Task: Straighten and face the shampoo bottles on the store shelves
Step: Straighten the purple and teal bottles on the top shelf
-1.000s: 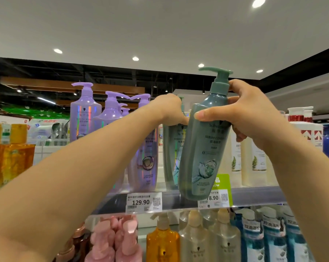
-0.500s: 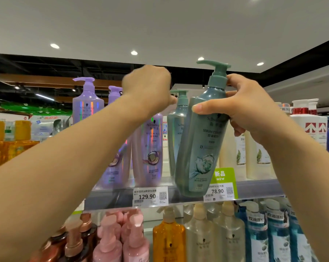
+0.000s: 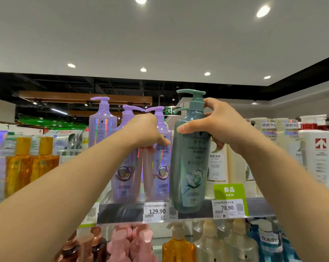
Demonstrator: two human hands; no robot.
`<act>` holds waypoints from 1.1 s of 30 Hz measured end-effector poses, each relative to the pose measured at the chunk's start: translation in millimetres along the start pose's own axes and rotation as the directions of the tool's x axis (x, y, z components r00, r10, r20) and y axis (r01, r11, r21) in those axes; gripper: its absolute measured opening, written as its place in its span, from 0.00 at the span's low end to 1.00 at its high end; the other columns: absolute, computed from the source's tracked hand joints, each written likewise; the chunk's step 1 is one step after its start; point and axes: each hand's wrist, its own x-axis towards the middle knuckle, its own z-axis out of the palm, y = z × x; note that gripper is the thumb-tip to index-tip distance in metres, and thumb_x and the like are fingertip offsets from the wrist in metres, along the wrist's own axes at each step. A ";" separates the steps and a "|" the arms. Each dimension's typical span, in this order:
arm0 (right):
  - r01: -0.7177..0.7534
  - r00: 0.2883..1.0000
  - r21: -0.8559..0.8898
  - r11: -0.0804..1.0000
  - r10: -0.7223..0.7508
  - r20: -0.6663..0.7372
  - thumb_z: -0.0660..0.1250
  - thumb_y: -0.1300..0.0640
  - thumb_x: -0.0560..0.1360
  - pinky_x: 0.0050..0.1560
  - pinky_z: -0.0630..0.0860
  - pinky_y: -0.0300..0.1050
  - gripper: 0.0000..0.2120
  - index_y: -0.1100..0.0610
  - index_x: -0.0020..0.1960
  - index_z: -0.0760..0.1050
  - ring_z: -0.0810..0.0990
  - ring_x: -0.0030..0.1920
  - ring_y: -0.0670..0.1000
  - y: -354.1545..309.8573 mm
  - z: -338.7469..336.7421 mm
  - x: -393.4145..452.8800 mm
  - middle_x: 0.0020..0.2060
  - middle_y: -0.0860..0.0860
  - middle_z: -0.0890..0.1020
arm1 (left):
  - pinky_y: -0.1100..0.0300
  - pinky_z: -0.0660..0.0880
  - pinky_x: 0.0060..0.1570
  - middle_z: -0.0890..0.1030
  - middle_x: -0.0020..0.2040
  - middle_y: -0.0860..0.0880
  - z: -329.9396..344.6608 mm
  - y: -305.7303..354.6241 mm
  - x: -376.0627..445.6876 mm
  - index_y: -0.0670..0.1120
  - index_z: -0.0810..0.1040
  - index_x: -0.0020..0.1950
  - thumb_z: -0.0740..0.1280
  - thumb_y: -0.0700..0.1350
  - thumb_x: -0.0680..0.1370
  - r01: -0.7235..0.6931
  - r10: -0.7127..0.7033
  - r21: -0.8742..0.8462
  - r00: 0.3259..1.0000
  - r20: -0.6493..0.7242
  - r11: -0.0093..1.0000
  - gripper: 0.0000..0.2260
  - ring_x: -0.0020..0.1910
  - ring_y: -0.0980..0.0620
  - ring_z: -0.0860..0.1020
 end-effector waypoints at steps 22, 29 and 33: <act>0.043 0.999 0.031 0.999 -0.043 0.015 0.82 0.47 0.61 0.23 0.69 0.42 0.31 0.47 0.61 0.75 0.80 0.33 0.44 -22.4 13.4 19.9 0.49 0.51 0.84 | 0.69 0.70 0.24 0.82 0.43 0.50 -108.7 -36.4 -72.8 0.45 0.80 0.55 0.78 0.43 0.67 -0.238 0.007 -0.619 0.936 -0.352 0.749 0.19 0.30 0.59 0.79; 0.032 0.999 -0.032 0.999 -0.032 0.010 0.83 0.47 0.61 0.26 0.74 0.41 0.33 0.48 0.60 0.71 0.78 0.29 0.49 -14.4 46.9 27.1 0.47 0.52 0.83 | 0.71 0.72 0.29 0.82 0.46 0.53 -117.1 -93.4 -75.0 0.49 0.78 0.56 0.78 0.49 0.68 -0.178 0.027 -0.423 0.940 -0.339 0.888 0.19 0.36 0.63 0.81; 0.007 1.000 -0.086 0.996 -0.006 0.012 0.83 0.47 0.61 0.28 0.78 0.44 0.34 0.48 0.61 0.70 0.78 0.26 0.49 -16.3 58.3 29.7 0.46 0.50 0.82 | 0.56 0.79 0.38 0.81 0.47 0.54 -100.1 -123.6 -65.3 0.52 0.76 0.57 0.78 0.56 0.66 -0.083 0.007 -0.274 0.963 -0.269 0.958 0.22 0.45 0.54 0.80</act>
